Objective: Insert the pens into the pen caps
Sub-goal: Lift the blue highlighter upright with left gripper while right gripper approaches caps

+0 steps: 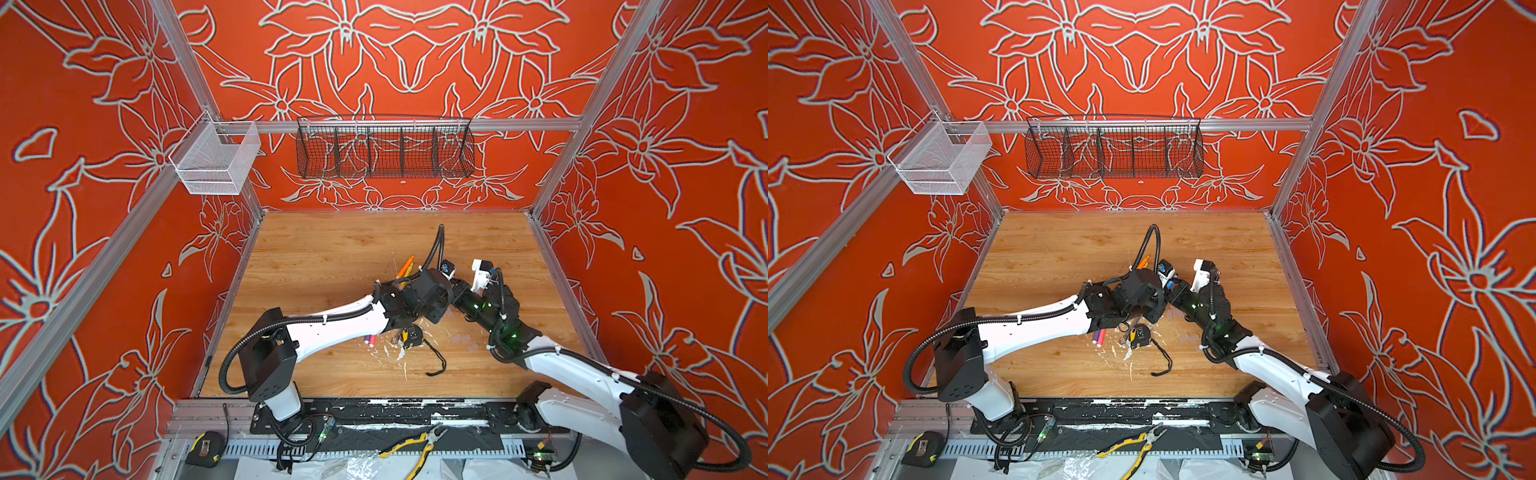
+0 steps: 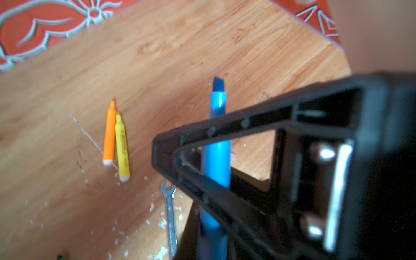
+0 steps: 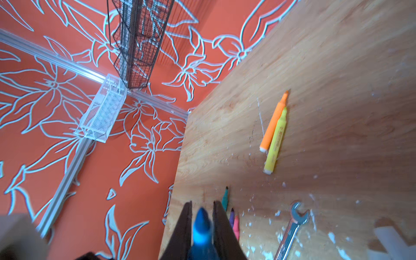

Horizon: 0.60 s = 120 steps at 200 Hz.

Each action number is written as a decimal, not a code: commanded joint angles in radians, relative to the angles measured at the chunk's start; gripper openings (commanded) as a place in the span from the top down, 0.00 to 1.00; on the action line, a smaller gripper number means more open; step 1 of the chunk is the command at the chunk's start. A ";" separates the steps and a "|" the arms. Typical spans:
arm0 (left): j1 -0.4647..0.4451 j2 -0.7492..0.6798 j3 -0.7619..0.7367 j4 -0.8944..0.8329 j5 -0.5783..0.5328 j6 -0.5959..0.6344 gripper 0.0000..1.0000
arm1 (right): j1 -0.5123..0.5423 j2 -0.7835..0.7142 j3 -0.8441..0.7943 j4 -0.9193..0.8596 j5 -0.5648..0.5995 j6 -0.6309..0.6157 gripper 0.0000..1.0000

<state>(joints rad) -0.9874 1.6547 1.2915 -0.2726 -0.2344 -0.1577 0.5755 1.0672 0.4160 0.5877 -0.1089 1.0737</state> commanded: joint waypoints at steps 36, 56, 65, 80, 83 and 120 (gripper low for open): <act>0.102 -0.059 -0.077 0.037 -0.024 -0.076 1.00 | 0.011 -0.175 0.068 -0.248 0.072 -0.150 0.29; 0.159 -0.144 -0.171 0.088 -0.004 -0.109 1.00 | 0.012 -0.278 0.120 -0.498 0.152 -0.235 0.27; 0.169 -0.198 -0.222 0.115 -0.012 -0.123 1.00 | 0.012 -0.322 0.123 -0.582 0.188 -0.267 0.28; 0.171 -0.295 -0.315 0.175 -0.017 -0.137 1.00 | 0.012 -0.372 0.128 -0.716 0.261 -0.298 0.27; 0.171 -0.314 -0.344 0.196 -0.014 -0.136 1.00 | 0.012 -0.377 0.129 -0.741 0.277 -0.300 0.27; 0.172 -0.542 -0.551 0.263 0.108 -0.104 1.00 | 0.012 -0.285 0.154 -0.847 0.254 -0.305 0.36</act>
<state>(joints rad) -0.8135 1.2247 0.8265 -0.0864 -0.2192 -0.2661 0.5846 0.6956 0.5396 -0.0883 0.1249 0.8040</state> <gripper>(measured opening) 0.133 0.662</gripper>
